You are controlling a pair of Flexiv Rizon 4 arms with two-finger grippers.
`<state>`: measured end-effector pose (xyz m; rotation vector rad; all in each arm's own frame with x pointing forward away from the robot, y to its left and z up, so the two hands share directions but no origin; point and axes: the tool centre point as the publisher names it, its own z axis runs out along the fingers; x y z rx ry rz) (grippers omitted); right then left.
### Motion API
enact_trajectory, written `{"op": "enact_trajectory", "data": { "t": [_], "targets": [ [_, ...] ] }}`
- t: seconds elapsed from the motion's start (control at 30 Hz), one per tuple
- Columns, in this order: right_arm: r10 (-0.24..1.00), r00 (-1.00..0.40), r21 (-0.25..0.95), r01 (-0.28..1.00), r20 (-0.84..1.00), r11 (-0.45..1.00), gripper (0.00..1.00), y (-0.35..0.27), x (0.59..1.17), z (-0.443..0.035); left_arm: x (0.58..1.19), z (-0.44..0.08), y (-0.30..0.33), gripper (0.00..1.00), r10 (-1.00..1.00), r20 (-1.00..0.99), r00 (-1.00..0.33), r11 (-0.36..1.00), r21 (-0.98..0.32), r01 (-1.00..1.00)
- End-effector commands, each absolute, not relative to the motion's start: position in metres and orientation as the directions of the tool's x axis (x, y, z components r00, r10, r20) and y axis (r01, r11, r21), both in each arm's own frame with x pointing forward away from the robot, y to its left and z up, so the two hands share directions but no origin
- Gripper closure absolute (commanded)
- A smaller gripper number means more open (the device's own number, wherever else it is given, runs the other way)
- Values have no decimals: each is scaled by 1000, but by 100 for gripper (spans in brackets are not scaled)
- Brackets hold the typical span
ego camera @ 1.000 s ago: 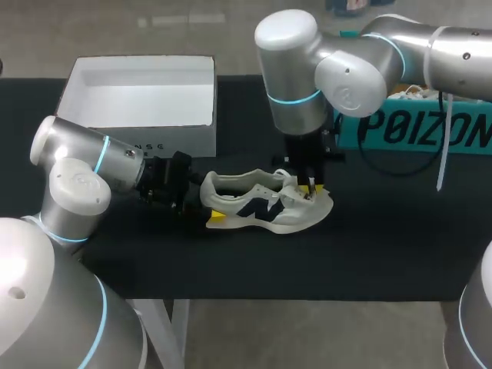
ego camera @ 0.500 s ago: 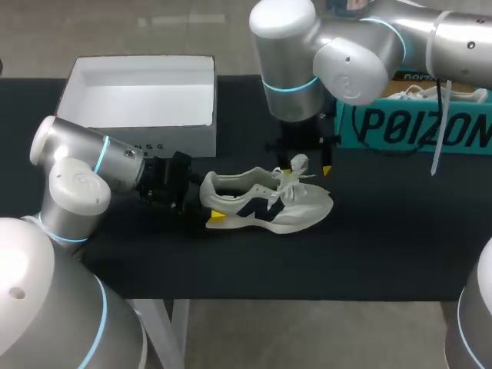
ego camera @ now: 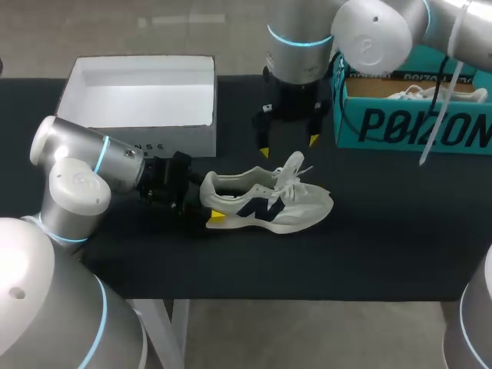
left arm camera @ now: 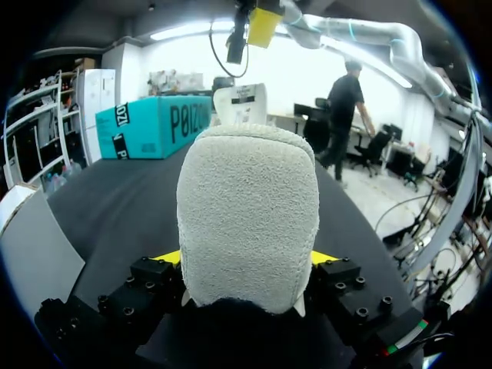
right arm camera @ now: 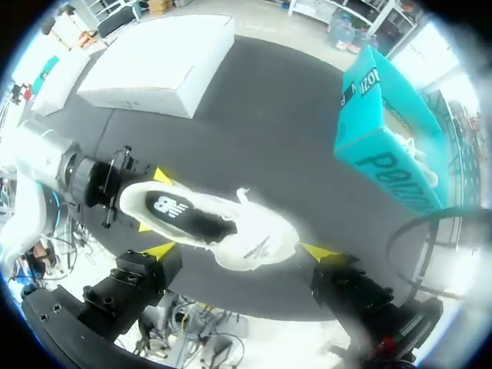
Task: Take the shoe out of the shoebox, open the shoe tongue, remove and reinsert the insole, then place the shoe into the shoebox
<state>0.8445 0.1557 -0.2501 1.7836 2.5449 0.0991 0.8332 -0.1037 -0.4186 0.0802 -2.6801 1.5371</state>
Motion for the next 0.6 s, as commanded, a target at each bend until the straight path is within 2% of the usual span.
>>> {"op": "enact_trajectory", "data": {
  "t": [0.03,0.23,0.37,0.4,0.43,0.47,0.5,0.6],
  "targets": [
    [687,-630,78,755,362,651,0,146,847,-252,833,-419,-104,100,-21,70,-997,504,-861,-70],
    [687,-630,78,755,362,651,0,146,847,-252,833,-419,-104,100,-21,70,-997,504,-861,-70],
    [488,-849,198,524,203,828,0,156,859,-243,833,-419,-104,100,-21,70,-997,504,-861,-70],
    [413,-898,215,438,153,873,17,157,861,-241,833,-419,-104,100,-21,70,-997,504,-861,-70],
    [356,-929,202,370,106,907,39,160,864,-238,833,-419,-104,100,-21,70,-997,504,-861,-70],
    [314,-946,174,324,83,930,74,161,866,-236,833,-419,-104,100,-21,70,-997,504,-861,-70],
    [244,-968,167,249,51,954,100,164,868,-233,833,-419,-104,100,-21,70,-997,504,-861,-70],
    [59,-998,115,59,-2,992,100,172,871,-226,833,-419,-104,100,-21,70,-997,504,-861,-70]
  ]
}}
